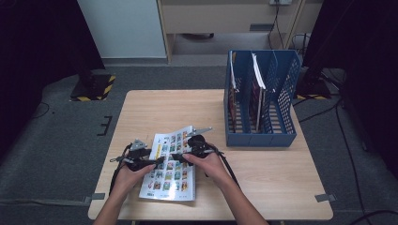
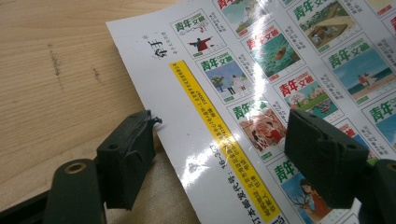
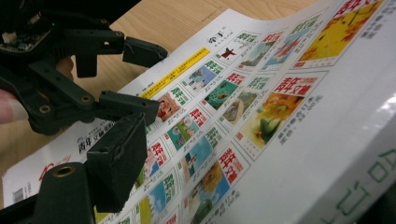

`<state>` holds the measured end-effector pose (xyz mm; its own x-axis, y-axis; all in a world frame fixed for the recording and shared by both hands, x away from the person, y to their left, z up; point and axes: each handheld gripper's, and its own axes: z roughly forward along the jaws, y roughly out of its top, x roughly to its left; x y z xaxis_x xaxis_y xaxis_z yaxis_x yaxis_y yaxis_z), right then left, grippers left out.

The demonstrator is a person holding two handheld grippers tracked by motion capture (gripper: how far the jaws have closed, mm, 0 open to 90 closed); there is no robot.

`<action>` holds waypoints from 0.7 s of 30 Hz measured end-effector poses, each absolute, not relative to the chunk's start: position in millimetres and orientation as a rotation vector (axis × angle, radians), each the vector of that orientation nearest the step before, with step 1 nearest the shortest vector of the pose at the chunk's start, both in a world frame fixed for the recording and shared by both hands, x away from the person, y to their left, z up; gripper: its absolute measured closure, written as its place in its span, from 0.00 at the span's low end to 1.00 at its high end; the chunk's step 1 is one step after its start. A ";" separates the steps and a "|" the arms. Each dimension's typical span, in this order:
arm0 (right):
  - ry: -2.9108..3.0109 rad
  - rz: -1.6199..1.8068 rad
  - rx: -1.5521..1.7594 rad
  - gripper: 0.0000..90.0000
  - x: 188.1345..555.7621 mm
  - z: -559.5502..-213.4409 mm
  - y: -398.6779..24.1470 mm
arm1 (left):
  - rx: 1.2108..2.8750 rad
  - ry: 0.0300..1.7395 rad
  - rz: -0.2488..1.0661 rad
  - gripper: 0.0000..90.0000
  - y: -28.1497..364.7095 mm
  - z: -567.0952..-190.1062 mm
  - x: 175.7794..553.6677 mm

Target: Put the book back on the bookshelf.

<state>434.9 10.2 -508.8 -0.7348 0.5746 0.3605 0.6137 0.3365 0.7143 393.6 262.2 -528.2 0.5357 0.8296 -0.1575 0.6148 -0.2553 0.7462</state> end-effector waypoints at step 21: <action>-2.449 -1.340 -1.320 0.71 445.4 -496.9 17.4 | 1.968 1.183 0.368 0.26 262.1 -526.3 394.5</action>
<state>445.4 17.4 -496.9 -0.6333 0.6544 0.4131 0.7007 0.2583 0.6650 394.5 262.1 -526.3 0.5214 0.8409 -0.1447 0.6102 -0.2489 0.7522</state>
